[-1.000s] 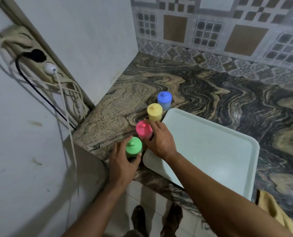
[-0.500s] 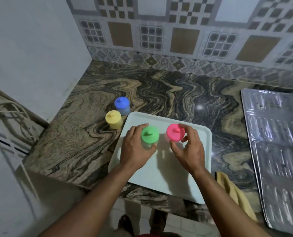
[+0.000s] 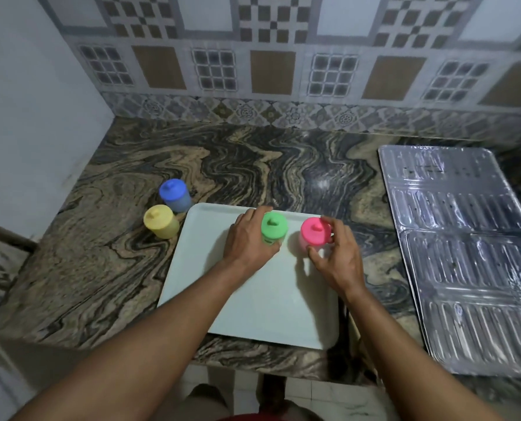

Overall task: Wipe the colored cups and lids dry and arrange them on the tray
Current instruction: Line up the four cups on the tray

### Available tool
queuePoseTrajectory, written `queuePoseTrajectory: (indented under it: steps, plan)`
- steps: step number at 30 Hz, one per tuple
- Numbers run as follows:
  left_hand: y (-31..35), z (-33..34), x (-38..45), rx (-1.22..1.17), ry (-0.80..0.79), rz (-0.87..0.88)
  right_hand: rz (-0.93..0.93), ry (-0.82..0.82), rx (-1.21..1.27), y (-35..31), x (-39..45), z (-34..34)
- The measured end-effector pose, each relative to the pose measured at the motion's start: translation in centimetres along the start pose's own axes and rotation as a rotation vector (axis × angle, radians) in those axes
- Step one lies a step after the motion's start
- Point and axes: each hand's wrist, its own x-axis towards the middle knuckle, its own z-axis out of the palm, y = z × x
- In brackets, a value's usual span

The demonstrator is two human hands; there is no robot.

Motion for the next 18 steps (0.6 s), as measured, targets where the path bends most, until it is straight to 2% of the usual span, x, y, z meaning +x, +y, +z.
queuePoseTrajectory:
  steps: [6, 10, 15, 18]
  plan:
    - [-0.5, -0.2, 0.0, -0.005, -0.065, 0.006, 0.016, -0.004, -0.016, -0.7, -0.7, -0.7]
    - [-1.7, -2.0, -0.7, -0.037, -0.082, 0.024, -0.024, 0.092, -0.048, -2.1, -1.3, -1.4]
    - [-5.6, -7.2, -2.3, -0.044, 0.164, 0.127, -0.145, 0.253, -0.126, -8.4, 0.2, 0.5]
    - [-9.5, -10.5, -2.5, 0.055, 0.328, 0.082, -0.24, 0.198, -0.108, -13.2, 2.1, 4.5]
